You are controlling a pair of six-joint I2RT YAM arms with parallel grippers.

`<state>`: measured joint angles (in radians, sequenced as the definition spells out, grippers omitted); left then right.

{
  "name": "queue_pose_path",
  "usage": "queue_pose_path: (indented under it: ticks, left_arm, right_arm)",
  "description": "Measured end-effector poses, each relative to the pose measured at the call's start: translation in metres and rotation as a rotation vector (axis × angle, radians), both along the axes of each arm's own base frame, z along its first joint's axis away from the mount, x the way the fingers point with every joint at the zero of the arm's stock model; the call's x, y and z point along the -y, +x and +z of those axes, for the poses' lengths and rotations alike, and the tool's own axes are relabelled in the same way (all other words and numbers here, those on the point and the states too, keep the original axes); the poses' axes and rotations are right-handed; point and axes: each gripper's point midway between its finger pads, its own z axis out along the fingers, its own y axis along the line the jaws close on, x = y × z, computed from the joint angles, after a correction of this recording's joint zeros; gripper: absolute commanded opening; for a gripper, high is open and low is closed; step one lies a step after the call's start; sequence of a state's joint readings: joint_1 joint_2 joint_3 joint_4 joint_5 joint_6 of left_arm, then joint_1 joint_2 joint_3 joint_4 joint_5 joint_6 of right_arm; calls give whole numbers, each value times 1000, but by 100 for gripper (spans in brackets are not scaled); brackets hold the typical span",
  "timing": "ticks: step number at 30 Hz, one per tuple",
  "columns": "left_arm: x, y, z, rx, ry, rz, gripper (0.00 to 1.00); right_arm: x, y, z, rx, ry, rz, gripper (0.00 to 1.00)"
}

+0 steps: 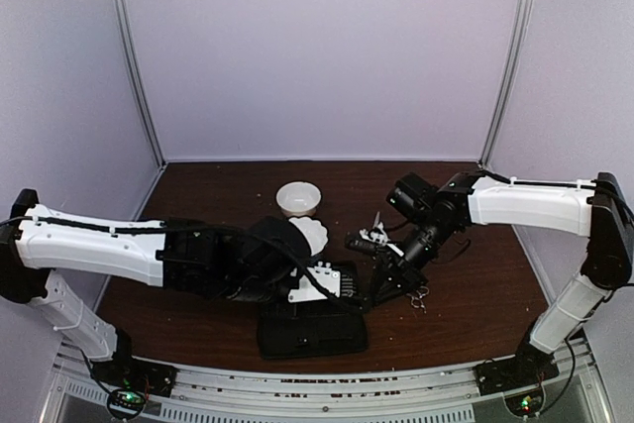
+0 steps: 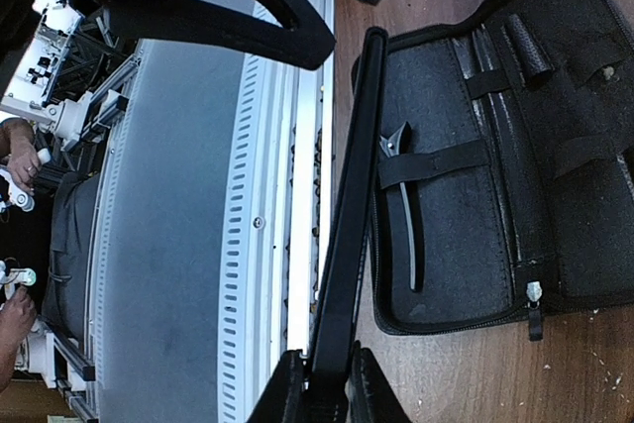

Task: Sort the hair-cutting tools

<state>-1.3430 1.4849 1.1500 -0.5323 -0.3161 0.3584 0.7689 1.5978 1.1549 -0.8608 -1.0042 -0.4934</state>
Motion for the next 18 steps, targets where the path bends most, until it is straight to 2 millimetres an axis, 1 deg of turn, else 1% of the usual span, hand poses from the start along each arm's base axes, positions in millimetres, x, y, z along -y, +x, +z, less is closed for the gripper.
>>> queue_pose_path:
  ticks: [4, 7, 12, 15, 18]
  left_arm:
    - [11, -4, -1, 8, 23, -33, 33]
    - [25, -8, -3, 28, 40, -58, 29]
    - [45, -19, -13, 69, 88, -105, 25]
    - [52, -23, -22, 90, 120, -123, 22]
    - [57, -23, -28, 110, 143, -128, 16]
  right_arm:
    - [0, -2, 0, -6, 1, 9, 13]
    - [0, -4, -2, -15, -1, 15, 13]
    - [1, -6, -7, -38, -14, 24, 13]
    - [1, -8, -8, -50, -13, 28, 13]
    - [2, -9, -9, -61, -24, 28, 13]
